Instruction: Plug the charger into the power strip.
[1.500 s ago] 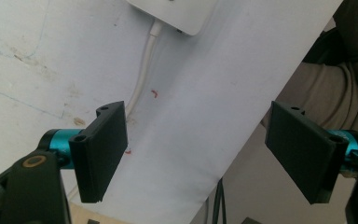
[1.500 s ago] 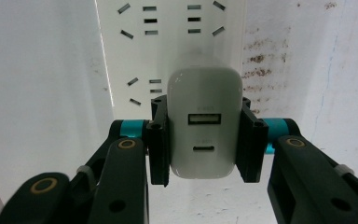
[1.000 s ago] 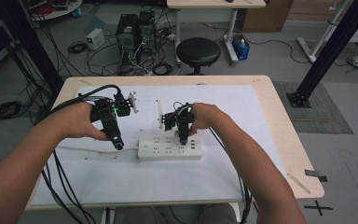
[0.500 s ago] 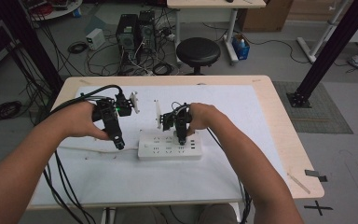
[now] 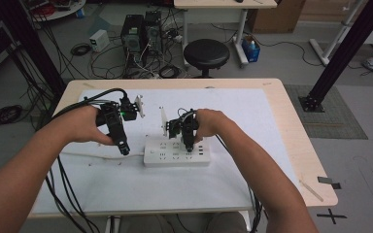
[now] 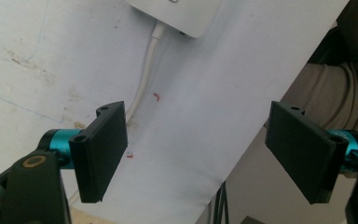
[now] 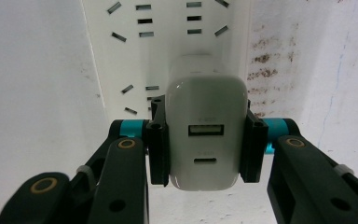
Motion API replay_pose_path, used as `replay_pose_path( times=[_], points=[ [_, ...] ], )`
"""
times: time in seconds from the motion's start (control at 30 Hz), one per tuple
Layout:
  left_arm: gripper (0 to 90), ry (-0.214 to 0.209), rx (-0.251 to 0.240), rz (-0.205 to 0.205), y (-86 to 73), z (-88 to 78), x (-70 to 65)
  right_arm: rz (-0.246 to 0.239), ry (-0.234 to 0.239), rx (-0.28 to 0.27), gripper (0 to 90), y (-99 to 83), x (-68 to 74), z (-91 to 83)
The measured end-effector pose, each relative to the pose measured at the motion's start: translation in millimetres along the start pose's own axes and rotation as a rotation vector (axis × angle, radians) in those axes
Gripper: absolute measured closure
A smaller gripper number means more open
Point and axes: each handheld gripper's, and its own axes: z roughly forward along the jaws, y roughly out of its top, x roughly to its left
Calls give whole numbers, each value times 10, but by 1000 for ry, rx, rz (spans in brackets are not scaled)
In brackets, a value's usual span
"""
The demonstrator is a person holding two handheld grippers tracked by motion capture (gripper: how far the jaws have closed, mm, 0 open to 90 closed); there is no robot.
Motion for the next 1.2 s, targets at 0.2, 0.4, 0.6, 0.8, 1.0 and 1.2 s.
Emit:
replay_pose_path(
  times=[0.2, 0.4, 0.6, 0.8, 1.0, 1.2],
  points=[
    [210, 0, 6, 1, 0, -2, 5, 12, -1, -9, 625, -13, 8, 16],
    [210, -4, 3, -4, -13, 5, 9, -1, -9, -10, 625, -4, 9, 38],
    [210, -2, 3, -14, -43, 1, 21, 3, -18, 1, 625, 7, 27, 51],
    [210, -1, 13, 1, -33, 3, 28, 17, 5, -20, 621, -18, -1, 55],
    [210, -13, 17, 8, -21, 63, 44, 9, -6, -15, 612, -17, 20, 48],
    [210, -16, 18, 6, -10, 93, 45, 35, 39, -35, 285, 4, 30, 3]
  ],
)
